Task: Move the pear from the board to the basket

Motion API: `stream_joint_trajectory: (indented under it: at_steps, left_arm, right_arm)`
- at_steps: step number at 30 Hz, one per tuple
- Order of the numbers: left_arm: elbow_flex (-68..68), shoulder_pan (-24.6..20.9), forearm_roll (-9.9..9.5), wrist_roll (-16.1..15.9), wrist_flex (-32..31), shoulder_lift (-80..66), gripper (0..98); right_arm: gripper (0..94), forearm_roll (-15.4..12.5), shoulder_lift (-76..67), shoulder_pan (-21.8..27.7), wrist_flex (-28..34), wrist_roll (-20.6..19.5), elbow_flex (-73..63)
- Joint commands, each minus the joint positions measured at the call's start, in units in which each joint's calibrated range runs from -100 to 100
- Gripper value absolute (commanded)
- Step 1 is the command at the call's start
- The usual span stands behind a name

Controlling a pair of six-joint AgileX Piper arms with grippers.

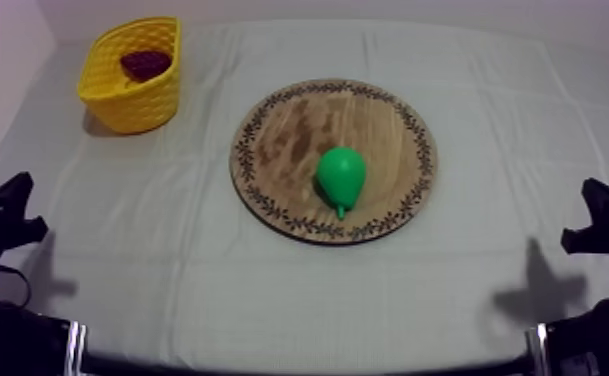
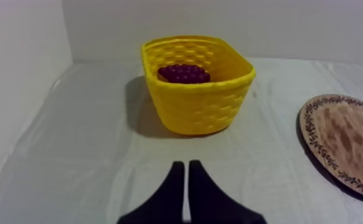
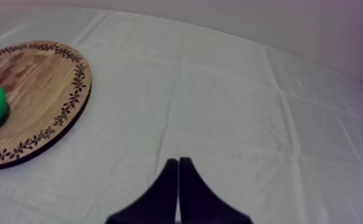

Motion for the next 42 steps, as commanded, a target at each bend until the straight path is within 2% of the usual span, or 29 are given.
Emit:
stream_joint_trajectory:
  at_steps: [1, 14, 24, 26, 29, 33, 37, 42]
  left_arm:
    - [-0.04, 0.01, 0.0, -0.47, -0.01, 0.0, 0.0]
    - [-0.15, 0.01, -0.29, -1.26, 0.07, 0.0, 0.0]
    - [-0.46, 0.13, -1.17, -0.46, 1.05, 0.0, 0.0]
    - [-0.62, 0.58, -1.51, -0.49, 1.09, 0.21, 0.0]
    - [-1.8, 1.0, -3.17, 0.82, 0.17, 2.48, 0.0]
    - [-7.31, 0.9, -4.58, 2.56, -1.23, 8.69, 0.0]
    - [-17.36, 1.24, -4.74, 3.91, -1.47, 17.47, 0.0]
    - [-31.55, 3.73, -4.98, 5.51, -0.98, 28.59, 0.0]
  right_arm:
    - [0.5, 0.01, 0.01, 0.0, -0.04, 0.01, 0.05]
    - [0.5, 0.01, 0.01, 0.0, -0.04, 0.01, 0.05]
    - [0.5, 0.01, 0.01, 0.0, -0.04, 0.02, 0.05]
    - [0.5, 0.01, 0.01, 0.0, -0.04, 0.02, 0.05]
    - [0.5, 0.01, 0.01, 0.0, -0.04, 0.01, 0.05]
    - [0.5, 0.01, 0.01, 0.0, -0.04, 0.02, 0.05]
    - [0.5, 0.01, 0.01, 0.0, -0.04, 0.03, 0.05]
    - [0.5, 0.01, 0.01, 0.0, -0.04, 0.01, 0.05]
